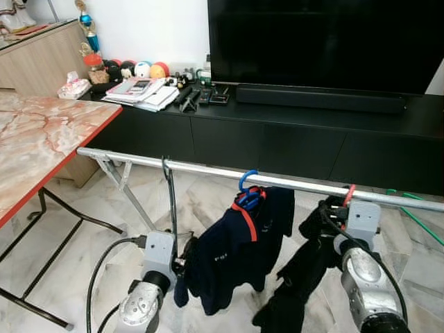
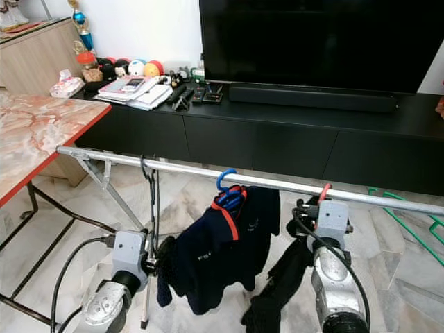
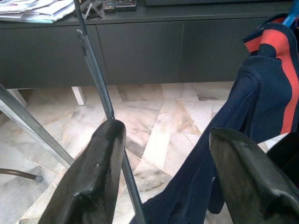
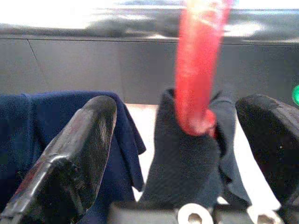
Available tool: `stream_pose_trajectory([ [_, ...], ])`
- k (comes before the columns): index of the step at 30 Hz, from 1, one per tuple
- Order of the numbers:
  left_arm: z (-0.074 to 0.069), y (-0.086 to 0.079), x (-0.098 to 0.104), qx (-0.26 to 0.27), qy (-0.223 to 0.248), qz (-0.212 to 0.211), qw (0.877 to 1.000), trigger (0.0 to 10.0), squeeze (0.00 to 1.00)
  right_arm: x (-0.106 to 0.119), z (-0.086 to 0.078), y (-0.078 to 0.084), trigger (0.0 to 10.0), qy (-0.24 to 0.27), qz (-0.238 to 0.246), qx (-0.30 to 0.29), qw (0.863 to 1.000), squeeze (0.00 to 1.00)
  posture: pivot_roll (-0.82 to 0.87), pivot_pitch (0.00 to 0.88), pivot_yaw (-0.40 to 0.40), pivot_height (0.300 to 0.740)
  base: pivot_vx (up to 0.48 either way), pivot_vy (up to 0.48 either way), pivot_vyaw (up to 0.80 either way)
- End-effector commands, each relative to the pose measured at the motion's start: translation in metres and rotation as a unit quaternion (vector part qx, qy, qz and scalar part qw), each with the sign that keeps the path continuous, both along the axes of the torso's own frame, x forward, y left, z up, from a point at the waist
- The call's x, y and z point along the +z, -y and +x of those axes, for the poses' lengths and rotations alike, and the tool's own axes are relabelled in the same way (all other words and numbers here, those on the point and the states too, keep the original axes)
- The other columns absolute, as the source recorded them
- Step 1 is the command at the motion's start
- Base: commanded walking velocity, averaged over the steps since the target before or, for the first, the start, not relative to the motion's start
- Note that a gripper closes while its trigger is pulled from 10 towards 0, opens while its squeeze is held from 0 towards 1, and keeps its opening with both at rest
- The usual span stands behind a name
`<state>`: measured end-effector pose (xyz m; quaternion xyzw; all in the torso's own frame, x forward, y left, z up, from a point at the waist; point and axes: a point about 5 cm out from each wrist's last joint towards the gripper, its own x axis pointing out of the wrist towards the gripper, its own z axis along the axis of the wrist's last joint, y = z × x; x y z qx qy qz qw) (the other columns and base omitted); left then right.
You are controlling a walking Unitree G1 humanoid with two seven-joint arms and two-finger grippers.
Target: Hang hanger
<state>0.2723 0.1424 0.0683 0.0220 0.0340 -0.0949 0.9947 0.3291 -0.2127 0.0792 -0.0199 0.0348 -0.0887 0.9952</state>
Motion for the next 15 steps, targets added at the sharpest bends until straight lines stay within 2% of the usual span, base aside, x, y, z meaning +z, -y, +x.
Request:
stream_pose_trajectory([
  [1, -0.001, 0.000, -0.005, -0.002, -0.010, 0.007, 1.000, 10.0, 0.00, 0.001, -0.001, -0.005, 10.0, 0.009, 0.002, 0.006, 1.000, 0.00, 0.02, 0.068, 0.037, 0.740, 0.000, 0.000, 0.00],
  [4, -0.001, 0.000, -0.005, -0.002, -0.010, 0.008, 1.000, 10.0, 0.00, -0.001, -0.002, -0.009, 10.0, 0.004, 0.000, 0.011, 1.000, 0.00, 0.02, 0.068, 0.037, 0.740, 0.000, 0.000, 0.00],
  [9, -0.002, 0.001, -0.005, -0.004, -0.011, 0.007, 1.000, 10.0, 0.00, -0.015, -0.009, -0.013, 10.0, -0.038, 0.002, 0.000, 0.999, 0.00, 0.01, 0.069, 0.037, 0.740, 0.000, 0.000, 0.00],
  [15, -0.002, 0.002, -0.006, -0.006, -0.012, 0.006, 1.000, 10.0, 0.00, -0.017, -0.010, -0.011, 10.0, -0.040, 0.003, -0.021, 0.999, 0.00, 0.02, 0.069, 0.035, 0.740, 0.000, 0.000, 0.00],
])
